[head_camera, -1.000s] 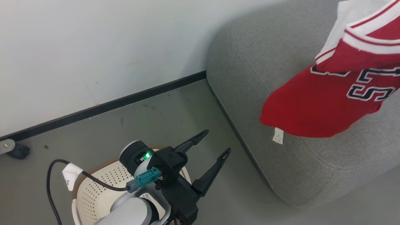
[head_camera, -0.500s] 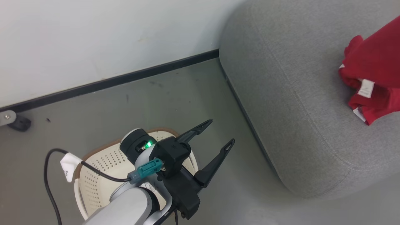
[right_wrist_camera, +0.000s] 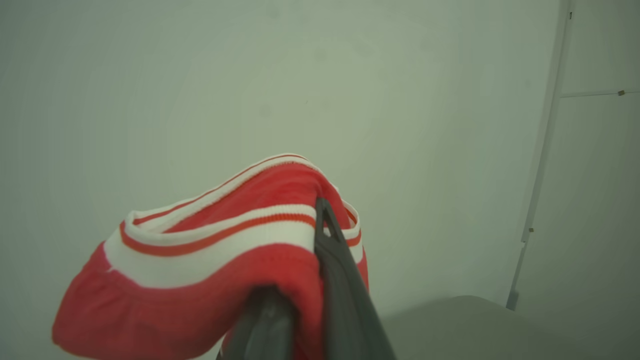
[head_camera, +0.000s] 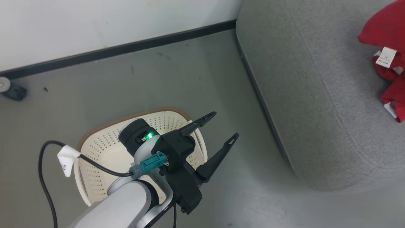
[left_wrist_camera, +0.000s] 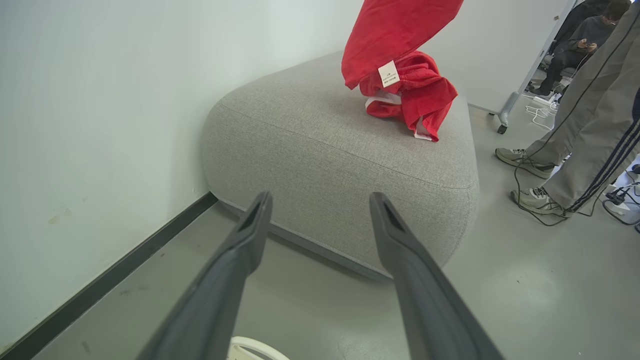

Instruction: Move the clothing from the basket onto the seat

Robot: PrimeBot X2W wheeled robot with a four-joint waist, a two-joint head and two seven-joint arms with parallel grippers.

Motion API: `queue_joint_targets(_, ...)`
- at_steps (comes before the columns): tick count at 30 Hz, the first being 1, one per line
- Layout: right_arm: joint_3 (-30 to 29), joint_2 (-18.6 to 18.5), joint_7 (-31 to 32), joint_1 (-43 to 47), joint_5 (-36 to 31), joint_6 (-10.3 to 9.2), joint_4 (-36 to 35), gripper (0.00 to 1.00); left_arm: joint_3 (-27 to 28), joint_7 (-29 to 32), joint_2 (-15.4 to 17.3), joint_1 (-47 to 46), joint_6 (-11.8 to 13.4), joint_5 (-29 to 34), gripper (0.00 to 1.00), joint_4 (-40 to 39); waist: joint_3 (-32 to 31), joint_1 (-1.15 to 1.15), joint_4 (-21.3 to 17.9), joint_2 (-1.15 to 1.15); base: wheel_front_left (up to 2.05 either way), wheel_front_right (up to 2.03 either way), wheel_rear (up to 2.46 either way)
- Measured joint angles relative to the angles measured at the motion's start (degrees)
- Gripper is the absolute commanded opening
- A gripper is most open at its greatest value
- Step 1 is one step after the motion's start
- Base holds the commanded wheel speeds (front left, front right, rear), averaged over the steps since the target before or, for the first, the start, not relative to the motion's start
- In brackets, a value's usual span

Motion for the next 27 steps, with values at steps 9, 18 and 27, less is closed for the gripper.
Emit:
queue_joint_targets(9, 0.0, 0.8, 0.0, -2.2, -1.8, -1.58, 6.2, 0.0, -0.2, 0.9, 0.7, -0.8, 0.0, 0.5, 1.0, -0.4, 4.1, 0.0, 1.1, 0.0, 0.0, 0.0, 0.0)
queue_joint_targets(18, 3.6, 2.4, 0.0, -2.1, -4.7, -1.6, 10.5, 0.0, 0.0, 0.9, 0.7, -1.8, 0.0, 1.2, 1.0, -0.9, 7.0, 0.0, 1.8, 0.0, 0.0, 0.0, 0.0)
queue_joint_targets(27, 7.7, 3.5, 0.6, 0.0, -8.3, -2.08, 16.9, 0.0, 0.2, 0.9, 0.3, -2.8, 0.0, 1.2, 1.0, -0.7, 9.8, 0.0, 2.8, 0.0, 0.0, 0.0, 0.0)
